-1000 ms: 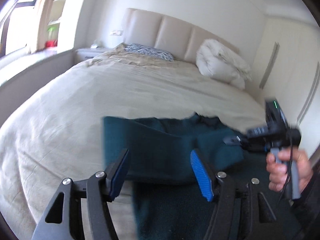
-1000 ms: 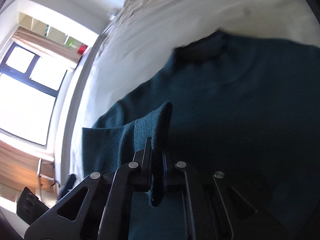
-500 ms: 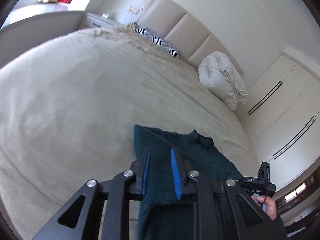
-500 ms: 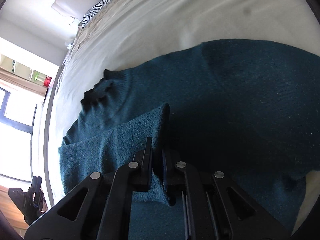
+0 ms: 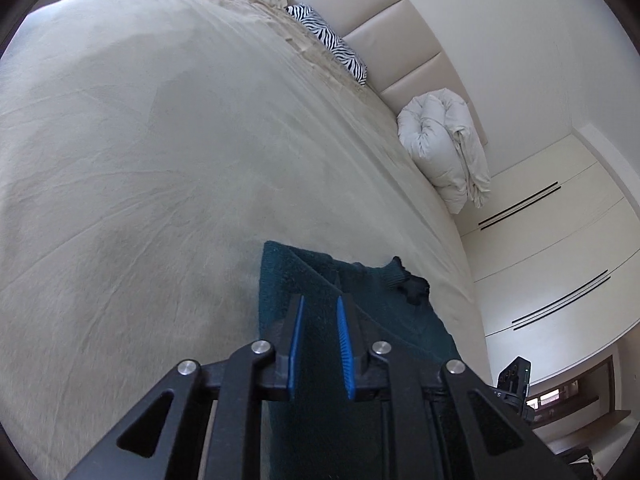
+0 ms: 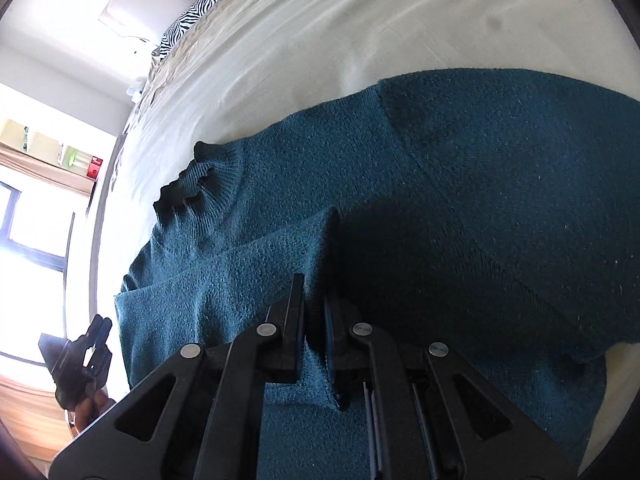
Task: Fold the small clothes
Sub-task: 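Carry the sleeve across the sweater body with the left tool while the right tool pins the sweater side, then lay the sleeve on the body and open both tools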
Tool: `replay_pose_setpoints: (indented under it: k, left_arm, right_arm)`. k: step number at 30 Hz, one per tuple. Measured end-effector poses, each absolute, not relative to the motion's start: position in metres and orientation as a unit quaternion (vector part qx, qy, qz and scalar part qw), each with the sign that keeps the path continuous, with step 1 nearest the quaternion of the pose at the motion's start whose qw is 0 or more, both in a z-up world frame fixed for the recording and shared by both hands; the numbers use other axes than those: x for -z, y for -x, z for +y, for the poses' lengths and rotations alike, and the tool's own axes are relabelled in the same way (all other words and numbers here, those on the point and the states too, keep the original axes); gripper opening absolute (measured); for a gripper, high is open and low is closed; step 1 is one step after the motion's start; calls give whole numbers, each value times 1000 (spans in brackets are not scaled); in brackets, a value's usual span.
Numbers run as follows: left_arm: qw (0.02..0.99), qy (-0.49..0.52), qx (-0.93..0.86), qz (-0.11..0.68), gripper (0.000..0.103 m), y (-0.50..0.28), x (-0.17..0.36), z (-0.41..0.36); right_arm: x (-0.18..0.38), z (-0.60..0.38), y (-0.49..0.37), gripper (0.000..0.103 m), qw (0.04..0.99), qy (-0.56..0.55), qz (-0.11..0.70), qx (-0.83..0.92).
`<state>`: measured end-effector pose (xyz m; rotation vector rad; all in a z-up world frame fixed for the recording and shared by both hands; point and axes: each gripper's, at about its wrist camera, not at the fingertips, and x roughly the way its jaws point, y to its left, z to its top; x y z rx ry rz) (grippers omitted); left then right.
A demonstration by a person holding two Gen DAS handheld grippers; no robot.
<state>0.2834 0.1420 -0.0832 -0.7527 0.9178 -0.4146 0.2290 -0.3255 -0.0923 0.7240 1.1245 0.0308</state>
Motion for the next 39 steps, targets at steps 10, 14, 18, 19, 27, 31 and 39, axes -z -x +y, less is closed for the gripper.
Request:
replay_pose_setpoints:
  k: [10, 14, 18, 19, 27, 31, 39]
  left_arm:
    - [761, 409, 214, 455, 3, -307, 122, 156]
    - [764, 378, 239, 466, 3, -294, 117, 150]
    - [763, 373, 250, 465, 3, -275, 119, 152]
    - [764, 373, 249, 464, 3, -271, 118, 153]
    - [760, 382, 256, 458, 3, -236, 115, 159]
    - [754, 382, 269, 461, 3, -218, 117, 159]
    - [743, 386, 279, 470, 3, -203, 125, 157]
  right_arm:
    - [95, -338, -222, 7, 772, -365, 520, -30]
    - [96, -341, -220, 7, 765, -381, 518, -34]
    - [96, -341, -219, 7, 767, -379, 517, -33]
    - [96, -341, -218, 7, 768, -378, 516, -32]
    - [94, -340, -215, 7, 768, -376, 517, -30]
    - [93, -338, -213, 7, 768, -375, 518, -28]
    - [88, -339, -207, 7, 769, -367, 522, -25]
